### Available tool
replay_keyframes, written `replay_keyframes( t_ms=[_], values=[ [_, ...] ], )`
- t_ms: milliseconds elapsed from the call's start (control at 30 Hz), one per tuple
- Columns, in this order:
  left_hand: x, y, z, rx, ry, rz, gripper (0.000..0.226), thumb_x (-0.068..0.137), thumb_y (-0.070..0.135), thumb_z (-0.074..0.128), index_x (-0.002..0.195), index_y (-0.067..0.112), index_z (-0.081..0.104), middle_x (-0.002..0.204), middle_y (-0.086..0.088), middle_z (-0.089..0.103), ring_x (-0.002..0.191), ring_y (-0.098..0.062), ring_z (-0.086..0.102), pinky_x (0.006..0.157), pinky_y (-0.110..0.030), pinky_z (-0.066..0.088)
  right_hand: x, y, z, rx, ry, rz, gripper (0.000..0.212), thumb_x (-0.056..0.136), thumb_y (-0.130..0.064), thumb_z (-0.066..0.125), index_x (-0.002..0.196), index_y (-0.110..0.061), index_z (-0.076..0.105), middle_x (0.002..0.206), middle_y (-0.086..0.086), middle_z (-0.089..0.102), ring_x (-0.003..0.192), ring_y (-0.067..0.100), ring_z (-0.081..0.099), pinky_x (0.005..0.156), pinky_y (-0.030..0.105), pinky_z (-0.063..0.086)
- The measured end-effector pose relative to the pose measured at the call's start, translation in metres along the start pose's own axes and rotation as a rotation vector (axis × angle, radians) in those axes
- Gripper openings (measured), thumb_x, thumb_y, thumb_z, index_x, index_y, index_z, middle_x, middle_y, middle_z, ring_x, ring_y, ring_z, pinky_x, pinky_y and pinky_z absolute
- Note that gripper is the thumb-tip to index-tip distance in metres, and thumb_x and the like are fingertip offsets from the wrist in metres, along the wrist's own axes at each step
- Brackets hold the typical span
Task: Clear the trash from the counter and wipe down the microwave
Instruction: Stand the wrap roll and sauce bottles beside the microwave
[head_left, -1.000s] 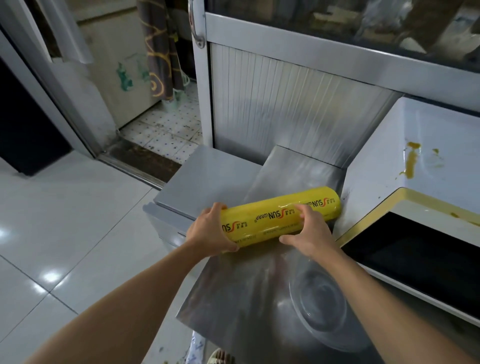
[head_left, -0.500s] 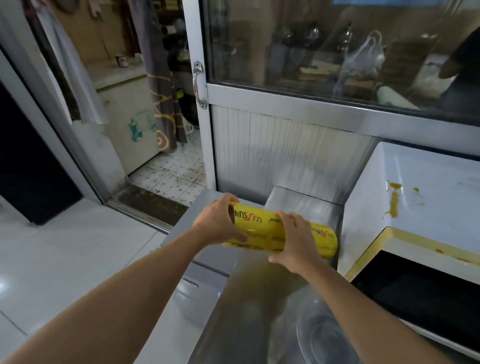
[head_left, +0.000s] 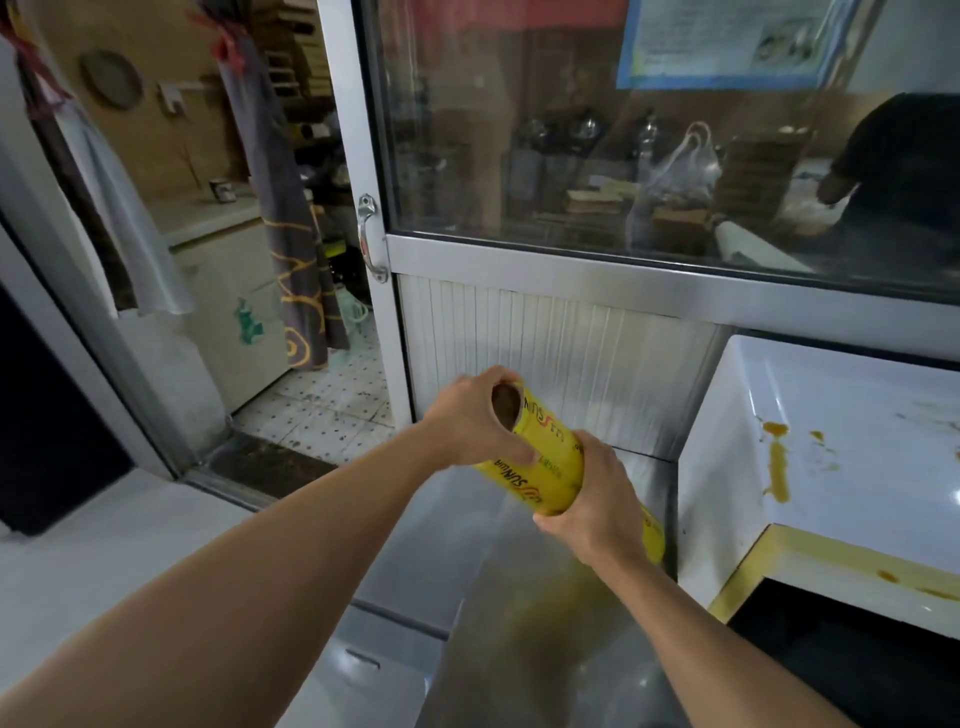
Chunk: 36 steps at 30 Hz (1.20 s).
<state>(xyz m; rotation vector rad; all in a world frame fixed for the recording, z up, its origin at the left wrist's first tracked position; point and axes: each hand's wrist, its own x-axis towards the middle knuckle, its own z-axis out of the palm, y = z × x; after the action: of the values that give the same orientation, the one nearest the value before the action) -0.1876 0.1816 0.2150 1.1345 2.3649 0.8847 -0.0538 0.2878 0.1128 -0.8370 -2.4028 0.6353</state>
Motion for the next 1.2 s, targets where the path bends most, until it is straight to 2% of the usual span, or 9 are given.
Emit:
replay_keyframes(
  t_ms=[67, 167, 333, 467, 567, 733, 900, 1067, 1200],
  values=[
    [0.013, 0.018, -0.012, 0.018, 0.007, 0.044, 0.077, 0.057, 0.03, 0.085, 0.124, 0.035, 0.046, 0.116, -0.002, 0.05, 0.103, -0.023, 0.053, 0.076, -0.036, 0.057, 0.012, -0.005, -0.006, 0.065, 0.049, 0.035, 0.091, 0.048, -0.042, 0.085, 0.126, -0.023, 0.043, 0.114, -0.003, 0.054, 0.101, 0.019, 0.056, 0.077, 0.035, 0.051],
    [0.034, 0.041, -0.028, 0.091, 0.044, 0.116, 0.08, 0.06, 0.032, 0.084, 0.13, 0.033, 0.045, 0.119, -0.001, 0.054, 0.107, -0.022, 0.052, 0.087, -0.038, 0.053, 0.034, -0.012, -0.014, 0.098, 0.095, 0.077, 0.086, 0.047, -0.045, 0.085, 0.12, -0.025, 0.043, 0.106, -0.007, 0.056, 0.093, 0.017, 0.057, 0.066, 0.028, 0.042],
    [0.077, 0.067, -0.037, 0.124, 0.045, 0.179, 0.081, 0.061, 0.034, 0.084, 0.132, 0.03, 0.045, 0.121, -0.002, 0.056, 0.108, -0.022, 0.053, 0.088, -0.037, 0.054, 0.071, -0.01, -0.013, 0.204, 0.115, 0.197, 0.083, 0.048, -0.048, 0.084, 0.115, -0.03, 0.039, 0.1, -0.01, 0.055, 0.084, 0.014, 0.057, 0.056, 0.021, 0.038],
    [0.117, 0.075, -0.026, 0.194, 0.005, 0.227, 0.082, 0.062, 0.037, 0.084, 0.134, 0.026, 0.044, 0.125, -0.003, 0.056, 0.115, -0.024, 0.052, 0.095, -0.039, 0.05, 0.091, 0.002, -0.001, 0.254, 0.164, 0.258, 0.086, 0.047, -0.046, 0.085, 0.117, -0.03, 0.039, 0.101, -0.01, 0.056, 0.084, 0.012, 0.057, 0.061, 0.021, 0.044],
    [0.141, 0.079, -0.013, 0.23, -0.019, 0.257, 0.082, 0.062, 0.039, 0.083, 0.133, 0.025, 0.045, 0.125, -0.004, 0.057, 0.115, -0.025, 0.051, 0.097, -0.039, 0.048, 0.103, 0.016, 0.007, 0.308, 0.193, 0.292, 0.087, 0.045, -0.043, 0.084, 0.118, -0.029, 0.039, 0.102, -0.009, 0.057, 0.088, 0.014, 0.059, 0.067, 0.029, 0.053],
    [0.167, 0.078, 0.007, 0.254, -0.037, 0.268, 0.086, 0.057, 0.047, 0.083, 0.132, 0.03, 0.046, 0.122, -0.002, 0.057, 0.112, -0.025, 0.052, 0.092, -0.041, 0.052, 0.113, 0.036, 0.015, 0.35, 0.207, 0.339, 0.092, 0.038, -0.052, 0.076, 0.12, -0.031, 0.04, 0.104, -0.009, 0.06, 0.089, 0.011, 0.061, 0.068, 0.03, 0.056],
    [0.178, 0.081, 0.015, 0.258, -0.04, 0.271, 0.087, 0.056, 0.049, 0.082, 0.134, 0.03, 0.047, 0.121, -0.002, 0.057, 0.112, -0.025, 0.05, 0.092, -0.042, 0.052, 0.116, 0.043, 0.016, 0.383, 0.217, 0.348, 0.089, 0.038, -0.051, 0.076, 0.117, -0.03, 0.041, 0.101, -0.009, 0.061, 0.088, 0.01, 0.061, 0.068, 0.03, 0.056],
    [0.174, 0.087, 0.025, 0.251, -0.053, 0.296, 0.088, 0.061, 0.049, 0.08, 0.137, 0.031, 0.041, 0.12, -0.003, 0.05, 0.115, -0.025, 0.04, 0.094, -0.043, 0.048, 0.11, 0.047, 0.008, 0.423, 0.182, 0.384, 0.081, 0.053, -0.034, 0.086, 0.117, -0.031, 0.037, 0.103, -0.008, 0.058, 0.091, 0.009, 0.06, 0.062, 0.017, 0.047],
    [0.164, 0.095, 0.035, 0.255, -0.074, 0.333, 0.087, 0.064, 0.048, 0.08, 0.139, 0.03, 0.038, 0.122, -0.003, 0.049, 0.115, -0.024, 0.037, 0.094, -0.043, 0.046, 0.104, 0.049, 0.001, 0.424, 0.165, 0.445, 0.083, 0.056, -0.03, 0.087, 0.122, -0.027, 0.036, 0.106, -0.006, 0.057, 0.093, 0.013, 0.058, 0.06, 0.013, 0.039]
  ],
)
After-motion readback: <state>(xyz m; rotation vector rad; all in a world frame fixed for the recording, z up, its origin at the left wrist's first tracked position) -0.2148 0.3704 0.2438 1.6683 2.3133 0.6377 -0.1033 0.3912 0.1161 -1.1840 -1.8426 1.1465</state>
